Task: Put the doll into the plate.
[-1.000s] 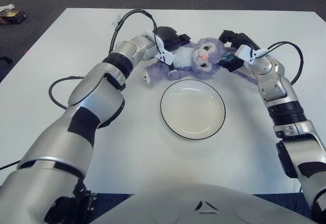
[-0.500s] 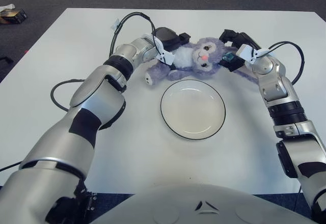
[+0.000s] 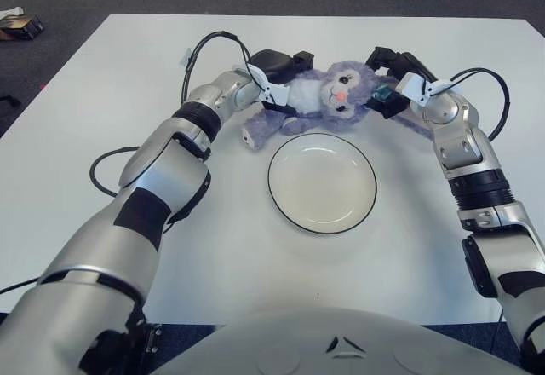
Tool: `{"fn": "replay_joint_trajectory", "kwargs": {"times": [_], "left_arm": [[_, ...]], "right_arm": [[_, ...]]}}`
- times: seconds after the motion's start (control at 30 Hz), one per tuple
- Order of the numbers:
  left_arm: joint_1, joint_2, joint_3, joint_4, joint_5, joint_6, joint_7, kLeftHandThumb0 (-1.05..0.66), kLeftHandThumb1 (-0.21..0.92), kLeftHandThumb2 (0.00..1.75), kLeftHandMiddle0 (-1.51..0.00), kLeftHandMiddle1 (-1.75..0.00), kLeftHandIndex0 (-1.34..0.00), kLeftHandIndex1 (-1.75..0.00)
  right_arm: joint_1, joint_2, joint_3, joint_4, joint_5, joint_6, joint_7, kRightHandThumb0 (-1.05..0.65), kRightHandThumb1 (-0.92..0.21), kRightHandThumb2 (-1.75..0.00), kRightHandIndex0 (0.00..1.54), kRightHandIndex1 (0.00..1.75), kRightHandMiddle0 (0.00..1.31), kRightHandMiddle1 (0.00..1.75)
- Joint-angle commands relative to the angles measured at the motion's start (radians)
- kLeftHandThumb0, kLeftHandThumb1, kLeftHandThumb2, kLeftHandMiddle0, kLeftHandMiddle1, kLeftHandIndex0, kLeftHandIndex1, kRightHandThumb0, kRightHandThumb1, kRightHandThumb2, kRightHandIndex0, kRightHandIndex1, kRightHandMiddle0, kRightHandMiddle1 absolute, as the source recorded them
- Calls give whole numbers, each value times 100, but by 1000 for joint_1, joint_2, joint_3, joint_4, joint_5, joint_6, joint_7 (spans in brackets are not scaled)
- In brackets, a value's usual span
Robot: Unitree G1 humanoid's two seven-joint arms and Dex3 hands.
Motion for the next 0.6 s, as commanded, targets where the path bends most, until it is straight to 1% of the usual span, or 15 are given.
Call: {"fn": "replay_joint_trajectory", "kwargs": {"times": [0.0,0.27,0.37,0.57], "left_arm": [[40,34,11,20,-6,0,-48,44,40,120,-54,-175,-68,-175],[41,38,18,17,-15,-3,-64,44,39,121,-54,-175,-68,-175],[38,44,53,22,-58,2,-117,45,38,123,-55,-175,-67,-175],[30,55,77,16,-79,5,-153,45,37,124,-56,-175,-66,-175]], "right_arm": [[11,-28,-29,-8,3,2,-14,46,-32,-130,60,175,80,175],[11,-29,-29,-7,4,-2,-13,46,-32,-130,60,175,80,175],[12,-29,-30,-18,13,-11,-4,46,-32,-130,60,175,80,175],[12,-28,-30,-31,16,-7,0,46,-32,-131,60,175,80,175]]}}
